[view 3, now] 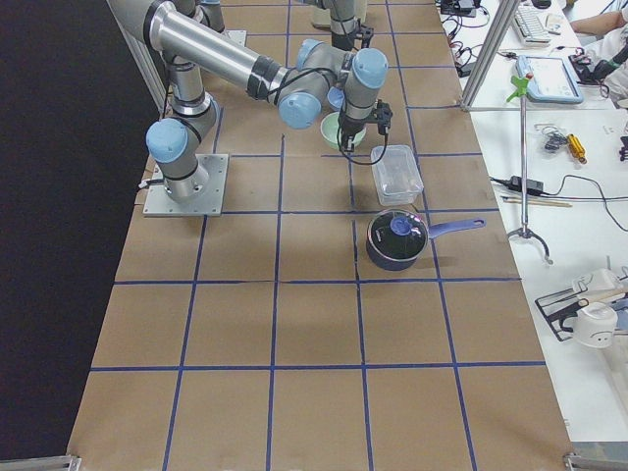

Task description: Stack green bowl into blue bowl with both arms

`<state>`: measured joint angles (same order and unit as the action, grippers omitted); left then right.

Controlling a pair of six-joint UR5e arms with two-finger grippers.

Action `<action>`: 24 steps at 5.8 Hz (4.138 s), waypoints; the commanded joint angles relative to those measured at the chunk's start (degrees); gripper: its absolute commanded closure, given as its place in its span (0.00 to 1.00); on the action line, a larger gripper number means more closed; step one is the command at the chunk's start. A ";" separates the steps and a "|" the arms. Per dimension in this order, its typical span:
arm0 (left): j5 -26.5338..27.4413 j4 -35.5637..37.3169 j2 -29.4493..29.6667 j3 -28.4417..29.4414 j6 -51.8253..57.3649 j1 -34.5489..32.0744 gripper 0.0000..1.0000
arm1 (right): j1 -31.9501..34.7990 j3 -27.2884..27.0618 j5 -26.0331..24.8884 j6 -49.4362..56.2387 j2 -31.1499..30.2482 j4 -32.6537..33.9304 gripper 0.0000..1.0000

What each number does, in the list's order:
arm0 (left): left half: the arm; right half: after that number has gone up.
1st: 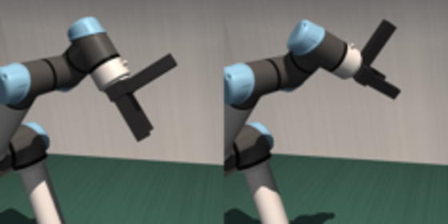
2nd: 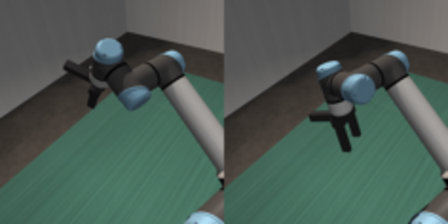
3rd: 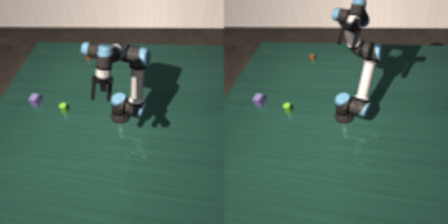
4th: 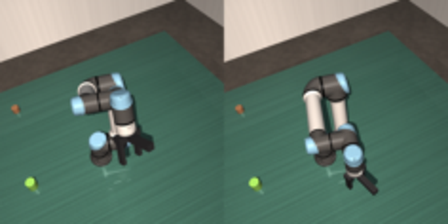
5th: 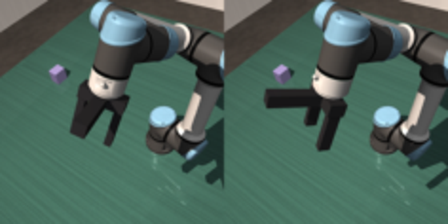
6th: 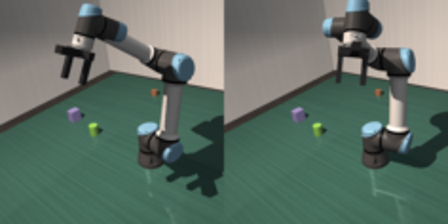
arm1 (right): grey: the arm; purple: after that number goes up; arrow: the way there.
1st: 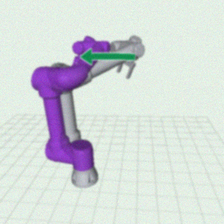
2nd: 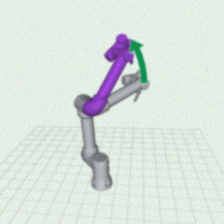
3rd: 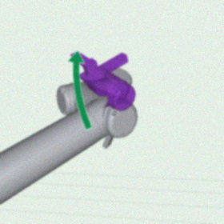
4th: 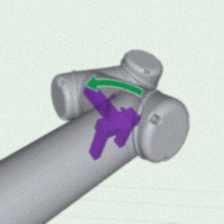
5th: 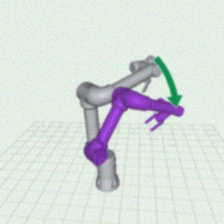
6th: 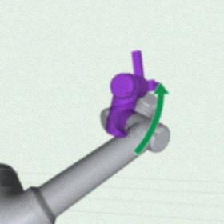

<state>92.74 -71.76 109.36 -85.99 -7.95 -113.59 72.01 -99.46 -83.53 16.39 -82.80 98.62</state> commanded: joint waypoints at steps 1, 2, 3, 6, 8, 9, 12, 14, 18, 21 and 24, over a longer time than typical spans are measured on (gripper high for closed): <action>-4.13 -15.34 -12.70 0.12 6.00 12.01 0.01 | 8.44 -0.12 0.03 -11.75 0.70 4.87 0.93; -3.80 -17.51 -16.77 0.21 6.80 15.91 0.01 | 13.72 0.05 0.12 -18.96 1.14 6.04 0.93; -0.40 -19.88 -19.33 -0.31 6.99 17.60 0.01 | 19.08 -0.12 0.12 -25.90 2.02 9.27 0.93; -3.63 -19.12 -20.06 -1.98 7.42 20.25 0.01 | 30.19 0.14 3.43 -43.60 7.90 19.29 0.94; -3.80 -18.59 -20.24 -1.81 6.73 20.61 0.01 | 31.43 0.06 3.72 -44.26 13.25 23.53 0.94; -3.80 -16.33 -20.24 -1.90 6.55 20.69 0.01 | 31.43 -0.12 3.72 -43.99 14.49 24.33 0.94; -3.88 -16.13 -20.15 -1.90 6.37 20.78 0.01 | 31.43 -1.08 3.72 -43.99 15.65 24.33 0.87; -3.89 -16.13 -20.24 -1.90 6.28 20.78 0.01 | 31.00 -0.48 3.81 -43.99 15.13 24.07 0.00; -3.88 -16.13 -20.24 -1.90 6.37 20.78 0.01 | 29.07 17.59 -1.25 -38.58 7.41 -4.50 0.00; -3.88 -16.13 -20.24 -1.90 6.37 20.87 0.01 | 18.81 17.81 -4.27 -21.89 -1.73 -16.25 0.00; -3.88 -16.13 -20.24 -1.90 6.37 20.78 0.01 | 18.78 15.54 -6.64 -20.78 -2.63 -16.71 0.00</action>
<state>88.86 -87.89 89.16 -87.83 -1.58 -92.81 90.55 -82.73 -89.86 -3.68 -85.22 81.82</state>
